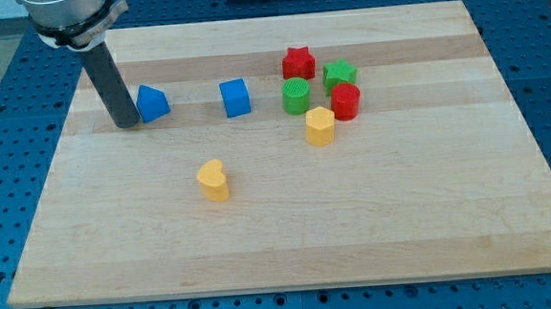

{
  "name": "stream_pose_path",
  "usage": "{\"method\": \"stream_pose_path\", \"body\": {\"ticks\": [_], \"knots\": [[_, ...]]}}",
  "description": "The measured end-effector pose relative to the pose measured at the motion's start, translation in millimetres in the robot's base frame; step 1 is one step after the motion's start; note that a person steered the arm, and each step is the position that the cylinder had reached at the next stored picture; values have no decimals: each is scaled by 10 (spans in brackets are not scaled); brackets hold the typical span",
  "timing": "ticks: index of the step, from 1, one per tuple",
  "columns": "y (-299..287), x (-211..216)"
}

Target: Slide green circle closer to yellow heart

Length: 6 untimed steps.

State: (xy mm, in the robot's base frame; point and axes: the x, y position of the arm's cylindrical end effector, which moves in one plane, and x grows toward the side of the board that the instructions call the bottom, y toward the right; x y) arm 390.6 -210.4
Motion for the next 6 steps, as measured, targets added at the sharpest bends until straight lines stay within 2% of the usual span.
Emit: {"method": "stream_pose_path", "body": {"ticks": [2,3,6], "knots": [[108,-280],[320,-266],[525,150]]}}
